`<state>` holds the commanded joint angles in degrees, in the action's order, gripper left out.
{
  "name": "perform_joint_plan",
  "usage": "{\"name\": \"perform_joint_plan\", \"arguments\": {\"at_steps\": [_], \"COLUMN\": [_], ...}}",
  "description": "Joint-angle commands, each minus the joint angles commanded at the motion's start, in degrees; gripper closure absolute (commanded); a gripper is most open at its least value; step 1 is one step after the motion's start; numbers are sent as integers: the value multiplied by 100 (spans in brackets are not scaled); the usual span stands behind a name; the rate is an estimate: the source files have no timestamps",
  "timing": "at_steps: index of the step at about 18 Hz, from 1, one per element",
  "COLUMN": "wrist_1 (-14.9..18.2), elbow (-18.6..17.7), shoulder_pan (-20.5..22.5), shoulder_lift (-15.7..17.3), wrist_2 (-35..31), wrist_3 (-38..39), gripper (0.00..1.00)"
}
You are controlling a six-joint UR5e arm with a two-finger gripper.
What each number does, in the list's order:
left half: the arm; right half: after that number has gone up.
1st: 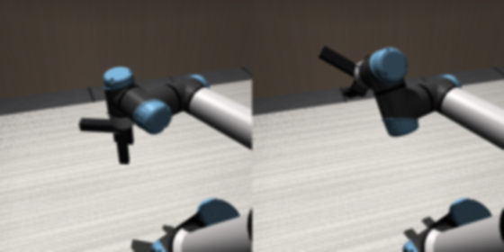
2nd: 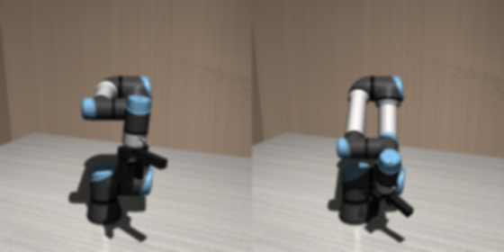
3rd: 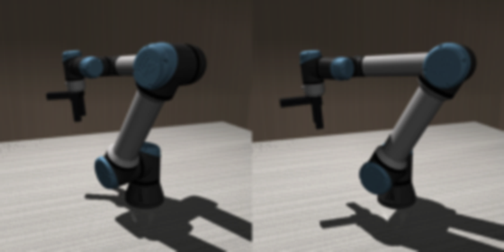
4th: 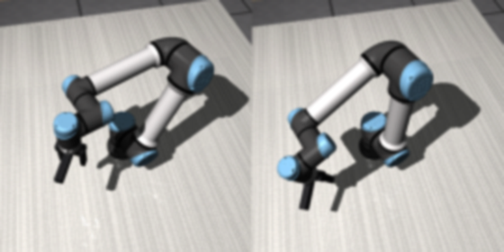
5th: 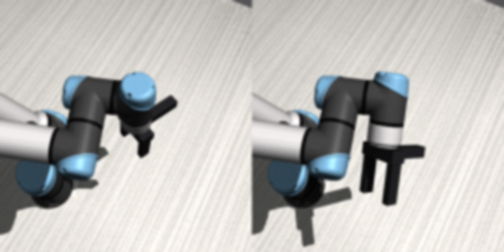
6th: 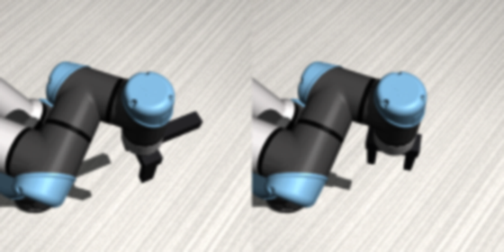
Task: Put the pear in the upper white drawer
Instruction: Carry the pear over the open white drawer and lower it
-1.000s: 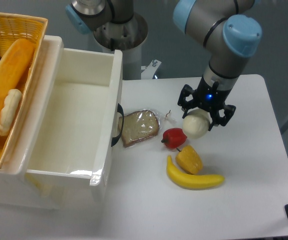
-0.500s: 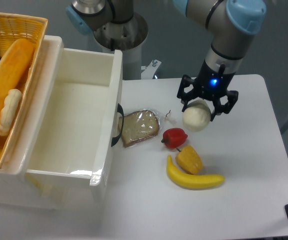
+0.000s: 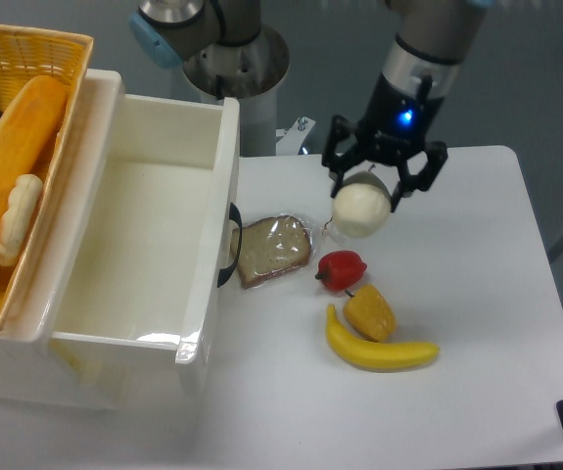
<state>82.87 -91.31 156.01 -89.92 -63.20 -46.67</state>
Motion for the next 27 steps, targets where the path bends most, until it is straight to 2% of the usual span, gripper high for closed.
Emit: {"name": "perform_joint_plan", "arguments": {"at_steps": [2,6,13,18,21,23,25,27], "wrist_1": [123,291,352,537,546,546,546,528], "elbow": [-140,-176,-185,-229,-273,-282,-290,-308], "shoulder_pan": [-236,-545,-958,-1257,-1406,-1442,-1442,-1442], "shoulder_lift": [158,343,396,388,388,370,361,361], "wrist_2": [18,44,141,132,132,132,132,124], "wrist_3": [0,9,185,211,220,211,220,202], "gripper": [55,55,55,54,50,43,42,33]}}
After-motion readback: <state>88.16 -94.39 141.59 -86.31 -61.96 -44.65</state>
